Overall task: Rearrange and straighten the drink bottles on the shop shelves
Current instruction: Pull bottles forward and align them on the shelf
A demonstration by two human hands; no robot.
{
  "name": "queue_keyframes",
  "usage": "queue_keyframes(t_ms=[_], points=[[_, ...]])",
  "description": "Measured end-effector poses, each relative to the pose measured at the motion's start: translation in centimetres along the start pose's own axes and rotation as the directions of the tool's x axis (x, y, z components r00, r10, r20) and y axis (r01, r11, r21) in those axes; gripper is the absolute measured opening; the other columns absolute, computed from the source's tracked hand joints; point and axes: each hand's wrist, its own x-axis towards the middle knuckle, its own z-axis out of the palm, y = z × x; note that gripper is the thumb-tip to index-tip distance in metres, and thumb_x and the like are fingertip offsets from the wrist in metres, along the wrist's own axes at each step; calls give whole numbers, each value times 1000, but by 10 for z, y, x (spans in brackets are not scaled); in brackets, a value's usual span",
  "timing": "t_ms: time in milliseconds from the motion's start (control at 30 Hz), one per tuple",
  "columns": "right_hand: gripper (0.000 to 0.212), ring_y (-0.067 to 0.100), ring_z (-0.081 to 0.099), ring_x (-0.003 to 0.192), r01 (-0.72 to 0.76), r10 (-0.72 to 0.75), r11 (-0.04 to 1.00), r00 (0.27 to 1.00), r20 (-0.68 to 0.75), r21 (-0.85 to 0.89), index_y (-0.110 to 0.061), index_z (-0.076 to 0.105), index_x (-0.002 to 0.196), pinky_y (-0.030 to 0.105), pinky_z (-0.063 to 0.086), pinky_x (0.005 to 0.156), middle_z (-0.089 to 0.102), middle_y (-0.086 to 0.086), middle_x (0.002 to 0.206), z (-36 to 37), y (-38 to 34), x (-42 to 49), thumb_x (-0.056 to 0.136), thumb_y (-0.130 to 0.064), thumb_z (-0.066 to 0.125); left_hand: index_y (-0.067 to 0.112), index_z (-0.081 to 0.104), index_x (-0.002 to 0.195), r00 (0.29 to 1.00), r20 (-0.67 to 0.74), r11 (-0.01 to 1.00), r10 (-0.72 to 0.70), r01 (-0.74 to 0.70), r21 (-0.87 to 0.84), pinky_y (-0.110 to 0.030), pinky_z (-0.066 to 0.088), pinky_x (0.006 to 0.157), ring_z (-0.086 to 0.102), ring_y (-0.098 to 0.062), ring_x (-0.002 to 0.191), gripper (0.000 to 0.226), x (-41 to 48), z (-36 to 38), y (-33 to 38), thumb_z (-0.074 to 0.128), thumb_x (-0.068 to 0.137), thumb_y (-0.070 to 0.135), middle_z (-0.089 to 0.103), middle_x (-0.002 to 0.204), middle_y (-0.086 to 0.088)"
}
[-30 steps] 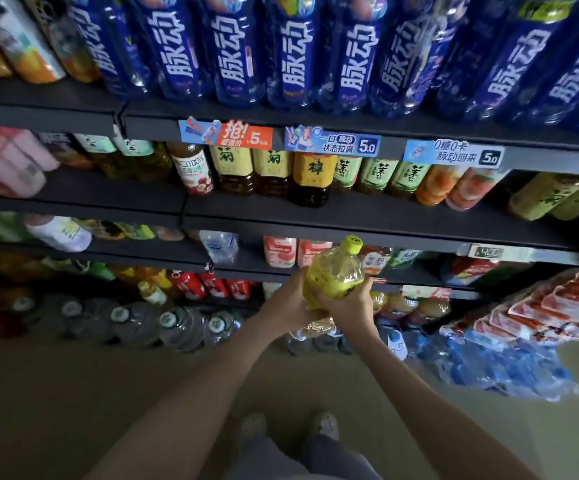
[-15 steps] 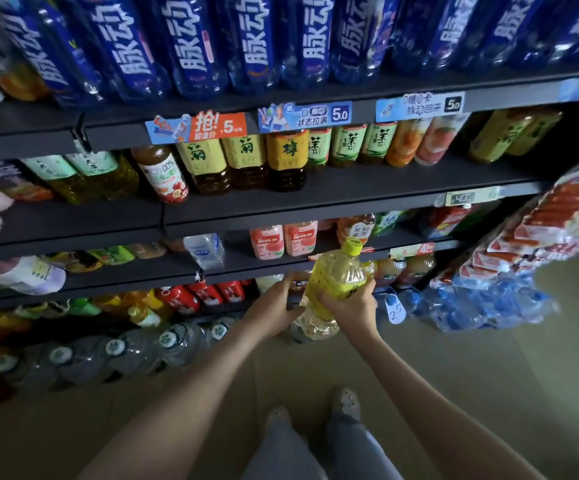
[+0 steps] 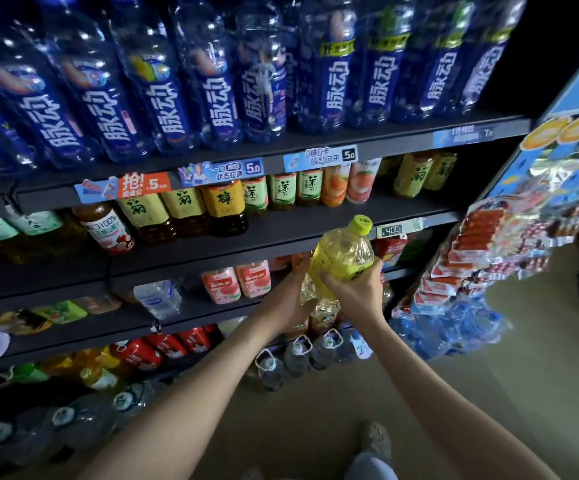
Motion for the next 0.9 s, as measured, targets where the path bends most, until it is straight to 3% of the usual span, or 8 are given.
queue_keyframes(t_ms=[133,300,433,533,633,700,800,900], points=[[69,7,55,81,41,-41,999,999,16,16,-15,35,111,27,43,70,56,-2,100,-49,4,47,65,-30,84,31,28,145,995,-80,998,55,-55,8,-27,34,105,38,-14,134,73,45,33,38,65,84,18,38,148,4],[71,18,59,90,83,-82,996,996,23,-24,-17,34,109,31,48,74,58,1,103,-108,14,104,62,-33,84,36,20,148,993,-117,999,30,-28,18,-39,33,110,29,-15,140,83,98,82,80,67,80,24,31,153,5],[73,19,60,91,97,-92,993,992,86,-62,-15,34,110,37,52,76,58,2,104,-133,14,127,62,-37,84,39,17,146,987,-159,998,3,-12,-57,-39,39,105,38,-12,133,95,110,105,104,75,71,39,36,149,7],[72,18,57,92,121,-107,989,981,162,-80,-17,32,109,34,50,76,55,1,105,-135,11,130,63,-38,84,37,27,140,964,-264,983,-34,-15,-182,-35,46,98,48,-5,122,97,112,110,121,84,61,43,47,136,11],[69,14,55,87,147,-129,987,960,247,-56,-17,33,109,26,46,69,54,-2,101,-127,6,124,66,-33,84,37,41,130,923,-381,988,-58,-1,-154,-38,52,88,55,-6,114,85,112,103,124,83,58,47,54,123,13],[69,11,53,85,168,-140,984,941,309,-65,-16,35,110,17,41,62,52,-7,97,-119,2,117,66,-34,84,36,49,120,901,-427,990,-81,22,-142,-34,54,82,59,-1,105,70,102,93,121,83,59,39,61,113,15],[76,13,52,89,176,-131,981,914,383,-85,-12,36,118,23,41,68,52,-3,103,-104,-4,106,64,-38,84,36,54,107,880,-453,986,-144,90,-140,-28,54,74,60,6,93,55,84,84,111,82,59,36,65,99,17],[79,15,52,91,200,-135,974,889,437,-107,-11,35,120,27,41,72,51,-2,104,-87,-10,94,65,-40,84,35,52,97,843,-475,968,-250,200,-154,-8,41,57,59,10,80,52,65,75,99,82,55,44,62,86,21]])
